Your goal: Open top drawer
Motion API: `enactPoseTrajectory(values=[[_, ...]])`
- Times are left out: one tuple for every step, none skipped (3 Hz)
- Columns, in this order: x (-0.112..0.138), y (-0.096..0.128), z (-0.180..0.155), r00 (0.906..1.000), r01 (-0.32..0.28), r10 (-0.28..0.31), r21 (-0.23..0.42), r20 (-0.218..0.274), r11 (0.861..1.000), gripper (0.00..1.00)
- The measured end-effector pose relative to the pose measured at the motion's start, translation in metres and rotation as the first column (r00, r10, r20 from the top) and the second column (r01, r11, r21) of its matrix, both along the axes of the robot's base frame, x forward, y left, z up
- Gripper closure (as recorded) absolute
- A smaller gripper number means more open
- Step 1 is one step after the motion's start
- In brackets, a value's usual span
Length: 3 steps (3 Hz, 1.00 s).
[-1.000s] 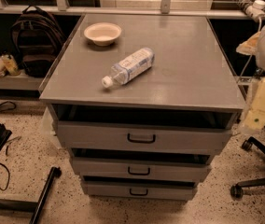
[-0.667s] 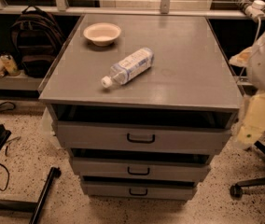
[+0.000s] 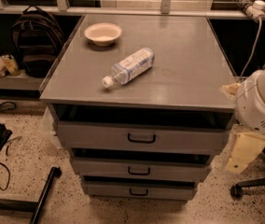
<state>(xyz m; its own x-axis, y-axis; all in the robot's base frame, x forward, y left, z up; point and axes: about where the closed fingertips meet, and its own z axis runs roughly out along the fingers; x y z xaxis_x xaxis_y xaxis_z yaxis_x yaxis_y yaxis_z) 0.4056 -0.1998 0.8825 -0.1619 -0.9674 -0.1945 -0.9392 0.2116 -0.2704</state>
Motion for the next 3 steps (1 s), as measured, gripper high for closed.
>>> enactPoseTrajectory(values=[[0.001,-0.004,-0.026,0.9999,0.008,-0.009,0.037,0.011,0.999,0.00],[0.008,-0.012,-0.059,0.9995,0.027,-0.028,0.141,0.011,0.990,0.00],[0.016,-0.013,-0.089,0.9988,0.049,-0.048,0.255,-0.012,0.966,0.00]])
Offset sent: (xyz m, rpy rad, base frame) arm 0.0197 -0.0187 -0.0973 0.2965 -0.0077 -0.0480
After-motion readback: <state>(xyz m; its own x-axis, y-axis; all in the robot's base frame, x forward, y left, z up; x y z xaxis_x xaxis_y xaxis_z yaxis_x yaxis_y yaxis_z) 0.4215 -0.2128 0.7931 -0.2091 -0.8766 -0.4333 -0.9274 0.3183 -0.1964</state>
